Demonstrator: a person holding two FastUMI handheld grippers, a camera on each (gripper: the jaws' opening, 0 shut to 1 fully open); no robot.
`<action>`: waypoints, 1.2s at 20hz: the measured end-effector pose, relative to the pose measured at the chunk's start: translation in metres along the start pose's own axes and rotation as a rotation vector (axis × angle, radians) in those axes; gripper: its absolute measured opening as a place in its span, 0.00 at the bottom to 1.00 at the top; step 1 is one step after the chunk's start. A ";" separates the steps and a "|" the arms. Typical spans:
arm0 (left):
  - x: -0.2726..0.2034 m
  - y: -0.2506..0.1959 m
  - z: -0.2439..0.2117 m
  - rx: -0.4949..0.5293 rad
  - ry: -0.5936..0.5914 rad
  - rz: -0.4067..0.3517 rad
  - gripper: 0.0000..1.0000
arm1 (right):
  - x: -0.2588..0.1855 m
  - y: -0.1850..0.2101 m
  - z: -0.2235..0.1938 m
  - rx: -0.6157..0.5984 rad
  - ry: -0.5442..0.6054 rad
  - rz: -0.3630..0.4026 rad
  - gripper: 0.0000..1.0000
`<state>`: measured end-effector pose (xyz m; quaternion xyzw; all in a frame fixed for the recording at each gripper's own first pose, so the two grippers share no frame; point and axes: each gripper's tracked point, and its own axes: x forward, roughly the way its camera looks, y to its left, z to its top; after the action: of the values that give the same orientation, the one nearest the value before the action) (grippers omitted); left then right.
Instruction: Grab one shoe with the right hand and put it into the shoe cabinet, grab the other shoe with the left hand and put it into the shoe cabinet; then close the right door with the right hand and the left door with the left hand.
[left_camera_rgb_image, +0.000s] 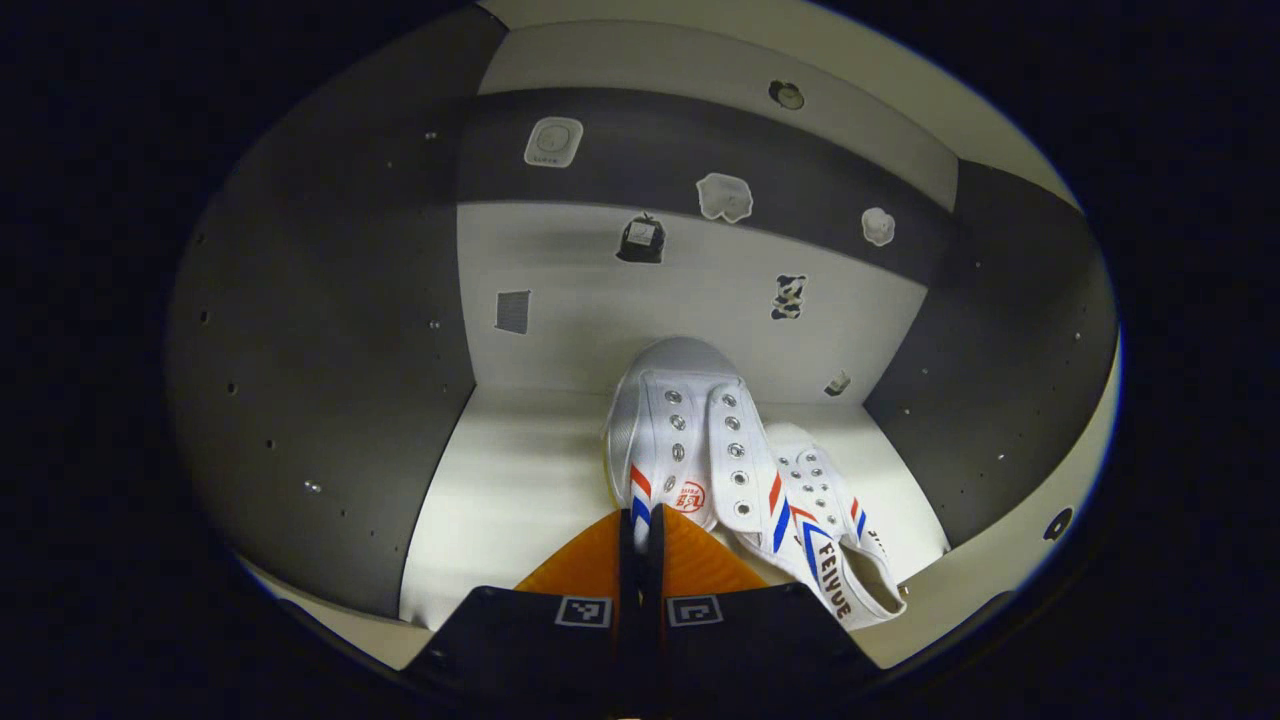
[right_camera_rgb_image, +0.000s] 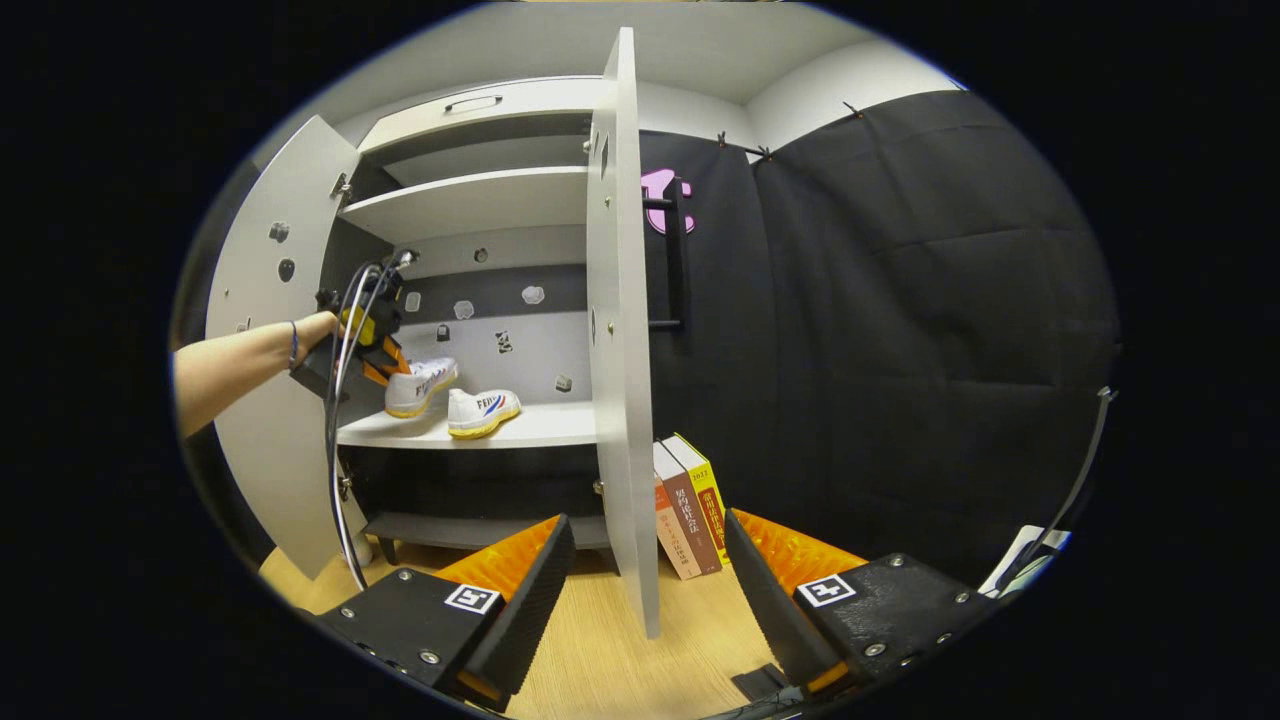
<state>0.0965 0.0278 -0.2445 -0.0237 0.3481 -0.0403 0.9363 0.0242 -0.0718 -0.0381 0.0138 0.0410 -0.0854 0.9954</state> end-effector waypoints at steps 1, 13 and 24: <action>0.007 -0.001 -0.005 -0.011 0.018 -0.001 0.06 | 0.001 0.000 0.001 -0.005 -0.003 -0.001 0.92; -0.002 0.010 0.006 0.072 -0.065 0.065 0.29 | 0.000 0.012 -0.005 0.002 0.032 0.029 0.93; -0.181 -0.019 0.035 0.198 -0.429 0.066 0.99 | -0.013 0.003 0.002 -0.005 0.024 0.063 0.92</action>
<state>-0.0186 0.0263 -0.0992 0.0714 0.1362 -0.0376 0.9874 0.0122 -0.0669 -0.0347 0.0136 0.0529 -0.0536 0.9971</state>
